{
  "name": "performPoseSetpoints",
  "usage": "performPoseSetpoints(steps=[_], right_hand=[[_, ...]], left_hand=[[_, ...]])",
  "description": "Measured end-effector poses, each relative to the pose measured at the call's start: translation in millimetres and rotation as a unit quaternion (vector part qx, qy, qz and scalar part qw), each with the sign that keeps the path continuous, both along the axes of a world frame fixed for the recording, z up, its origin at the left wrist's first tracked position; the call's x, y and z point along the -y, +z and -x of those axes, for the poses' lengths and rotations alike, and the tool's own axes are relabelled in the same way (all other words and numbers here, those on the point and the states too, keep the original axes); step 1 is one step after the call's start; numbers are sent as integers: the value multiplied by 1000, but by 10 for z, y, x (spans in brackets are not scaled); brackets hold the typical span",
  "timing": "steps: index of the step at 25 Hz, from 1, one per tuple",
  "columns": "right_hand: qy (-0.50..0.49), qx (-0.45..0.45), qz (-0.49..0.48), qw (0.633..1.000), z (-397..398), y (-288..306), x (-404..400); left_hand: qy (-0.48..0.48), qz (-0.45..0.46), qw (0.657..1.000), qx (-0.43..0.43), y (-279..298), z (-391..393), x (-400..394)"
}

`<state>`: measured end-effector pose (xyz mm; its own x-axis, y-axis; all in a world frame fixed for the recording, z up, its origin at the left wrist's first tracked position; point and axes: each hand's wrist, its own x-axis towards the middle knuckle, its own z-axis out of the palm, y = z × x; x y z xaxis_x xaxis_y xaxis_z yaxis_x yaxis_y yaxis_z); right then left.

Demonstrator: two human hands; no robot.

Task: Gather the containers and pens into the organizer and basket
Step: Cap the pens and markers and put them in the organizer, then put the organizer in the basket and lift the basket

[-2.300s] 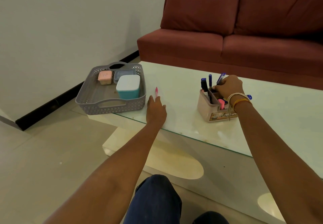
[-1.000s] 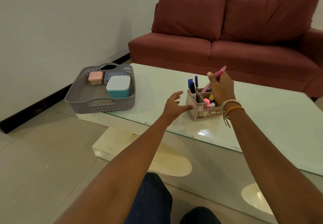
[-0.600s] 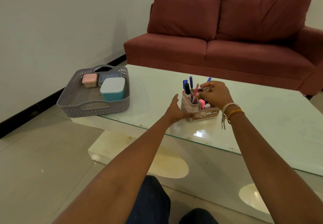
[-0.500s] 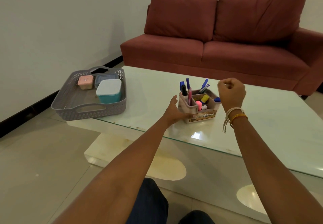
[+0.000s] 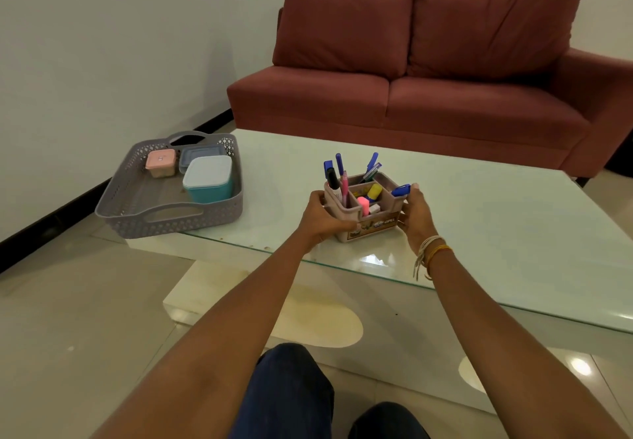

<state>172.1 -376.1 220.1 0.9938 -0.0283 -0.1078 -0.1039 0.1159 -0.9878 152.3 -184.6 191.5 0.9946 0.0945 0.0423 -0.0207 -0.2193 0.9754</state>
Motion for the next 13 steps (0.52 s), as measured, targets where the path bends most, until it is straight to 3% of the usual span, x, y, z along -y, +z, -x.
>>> performPoseSetpoints(steps=[13], right_hand=[[121, -4, -34, 992, 821, 84, -903]], left_hand=[[91, -31, 995, 36, 112, 1154, -910]])
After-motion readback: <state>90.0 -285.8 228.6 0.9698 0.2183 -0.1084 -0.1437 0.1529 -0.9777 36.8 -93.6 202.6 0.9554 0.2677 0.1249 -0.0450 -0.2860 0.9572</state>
